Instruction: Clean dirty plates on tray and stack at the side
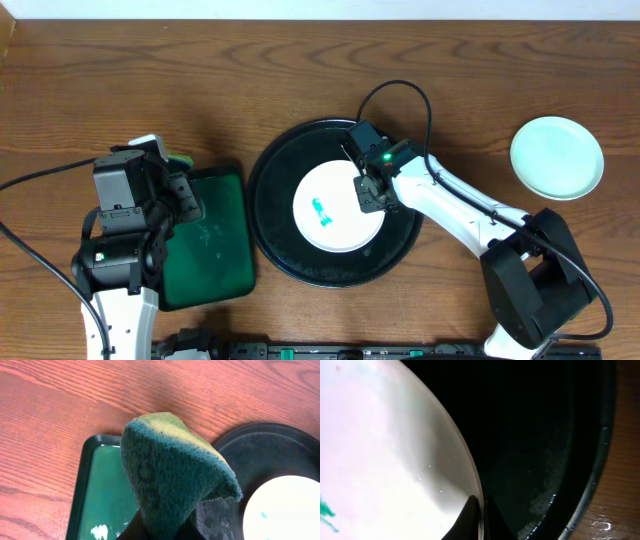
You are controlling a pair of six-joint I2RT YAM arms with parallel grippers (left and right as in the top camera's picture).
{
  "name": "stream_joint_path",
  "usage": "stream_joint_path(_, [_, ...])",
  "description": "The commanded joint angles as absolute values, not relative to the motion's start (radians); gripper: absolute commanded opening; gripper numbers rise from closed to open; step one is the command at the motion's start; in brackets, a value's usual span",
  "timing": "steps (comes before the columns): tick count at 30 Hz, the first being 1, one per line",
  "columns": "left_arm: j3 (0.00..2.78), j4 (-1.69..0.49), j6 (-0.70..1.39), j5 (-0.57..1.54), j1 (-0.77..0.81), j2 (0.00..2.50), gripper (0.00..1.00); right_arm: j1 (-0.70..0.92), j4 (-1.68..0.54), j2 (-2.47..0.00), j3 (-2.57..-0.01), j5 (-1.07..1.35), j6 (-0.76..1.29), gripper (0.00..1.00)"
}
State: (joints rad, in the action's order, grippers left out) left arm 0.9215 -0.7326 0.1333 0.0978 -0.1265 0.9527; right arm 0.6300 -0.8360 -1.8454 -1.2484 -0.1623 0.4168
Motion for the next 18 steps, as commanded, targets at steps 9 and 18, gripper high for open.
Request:
stream_joint_path(9, [0.92,-0.727,0.123,0.09,-0.127,0.946,0.07,0.636,-0.857,-1.855,-1.24,-0.22,0.41,0.01])
stream_joint_path(18, [0.92,-0.727,0.124,0.09,-0.127,0.946,0.07,0.636,-0.855,-1.855,-1.239,-0.22,0.41,0.01])
